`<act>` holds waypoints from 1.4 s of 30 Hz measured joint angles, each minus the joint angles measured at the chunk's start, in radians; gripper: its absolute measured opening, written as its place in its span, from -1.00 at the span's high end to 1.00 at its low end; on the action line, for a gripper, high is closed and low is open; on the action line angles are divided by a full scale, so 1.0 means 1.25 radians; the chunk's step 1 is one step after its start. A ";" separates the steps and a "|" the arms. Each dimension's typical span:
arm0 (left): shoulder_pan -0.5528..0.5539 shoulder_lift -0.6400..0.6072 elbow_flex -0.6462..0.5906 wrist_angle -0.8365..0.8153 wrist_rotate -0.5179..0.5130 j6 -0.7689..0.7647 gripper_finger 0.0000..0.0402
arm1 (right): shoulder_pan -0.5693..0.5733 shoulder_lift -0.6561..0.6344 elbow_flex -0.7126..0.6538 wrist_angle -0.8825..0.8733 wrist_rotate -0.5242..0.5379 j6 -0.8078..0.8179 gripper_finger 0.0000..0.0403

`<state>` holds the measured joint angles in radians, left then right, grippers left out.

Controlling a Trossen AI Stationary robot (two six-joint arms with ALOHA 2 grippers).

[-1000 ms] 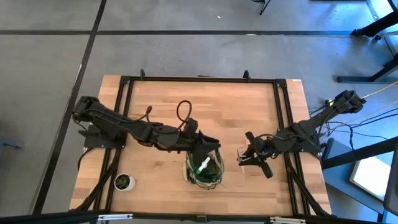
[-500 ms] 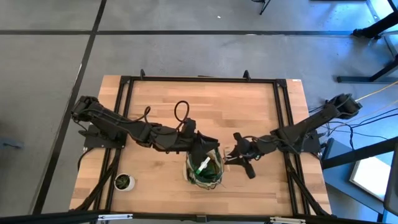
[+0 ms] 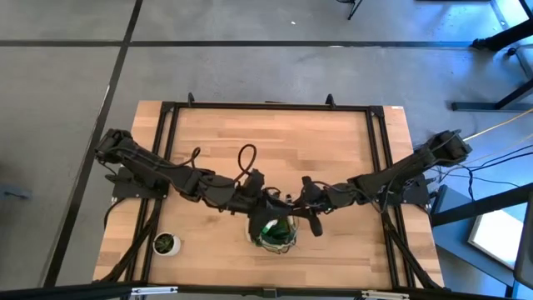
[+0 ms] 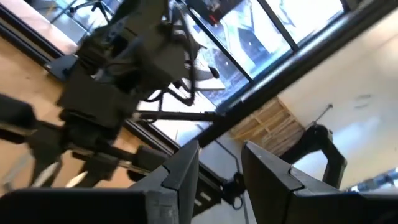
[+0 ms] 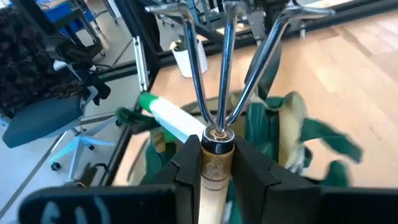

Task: Pick & Place Garden tools in Gardening bag
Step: Put the brown hand rake into the gardening bag

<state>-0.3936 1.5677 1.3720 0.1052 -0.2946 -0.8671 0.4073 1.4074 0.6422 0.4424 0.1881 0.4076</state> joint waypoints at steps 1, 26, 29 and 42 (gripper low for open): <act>-0.004 0.000 0.000 -0.003 0.001 0.005 0.42 | 0.003 0.015 0.000 0.012 0.004 0.000 0.69; -0.044 0.001 -0.005 -0.046 -0.002 0.013 0.42 | 0.060 0.039 -0.001 -0.095 0.134 0.040 0.69; -0.039 0.001 -0.006 -0.046 -0.002 0.013 0.42 | 0.064 0.038 0.000 -0.111 0.142 0.046 0.69; -0.027 0.001 -0.006 -0.048 -0.026 -0.010 0.70 | 0.068 0.038 0.000 -0.100 0.143 0.069 0.69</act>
<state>-0.4274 1.5684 1.3643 0.0451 -0.3274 -0.8799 0.4927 1.4555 0.6418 0.3172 0.3668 0.4941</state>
